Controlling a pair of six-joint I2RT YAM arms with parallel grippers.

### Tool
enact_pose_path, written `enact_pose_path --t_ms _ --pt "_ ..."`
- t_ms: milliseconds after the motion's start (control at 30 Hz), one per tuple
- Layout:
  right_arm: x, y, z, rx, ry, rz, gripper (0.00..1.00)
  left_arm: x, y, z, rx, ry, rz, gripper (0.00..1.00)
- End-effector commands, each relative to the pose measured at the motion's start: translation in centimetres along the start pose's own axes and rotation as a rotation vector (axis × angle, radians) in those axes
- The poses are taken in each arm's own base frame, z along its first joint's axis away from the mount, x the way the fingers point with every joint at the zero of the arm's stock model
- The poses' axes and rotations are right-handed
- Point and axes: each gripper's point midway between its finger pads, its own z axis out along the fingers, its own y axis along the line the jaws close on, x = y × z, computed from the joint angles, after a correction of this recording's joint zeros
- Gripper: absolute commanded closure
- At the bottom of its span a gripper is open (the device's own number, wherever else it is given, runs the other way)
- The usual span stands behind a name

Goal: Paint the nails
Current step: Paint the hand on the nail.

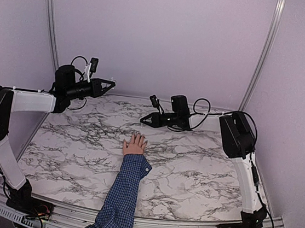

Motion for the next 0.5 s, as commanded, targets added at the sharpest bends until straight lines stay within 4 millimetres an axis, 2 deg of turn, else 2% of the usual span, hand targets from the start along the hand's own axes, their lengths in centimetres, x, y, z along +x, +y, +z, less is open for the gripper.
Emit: enact_pose_path --t_ms 0,467 --pt "-0.1 1.6 0.6 -0.039 0.003 -0.012 1.00 -1.2 -0.9 -0.6 0.027 -0.036 0.039 1.00" --pt "1.1 0.6 1.4 -0.008 0.023 0.008 1.00 -1.1 -0.9 -0.6 0.025 -0.035 0.039 1.00"
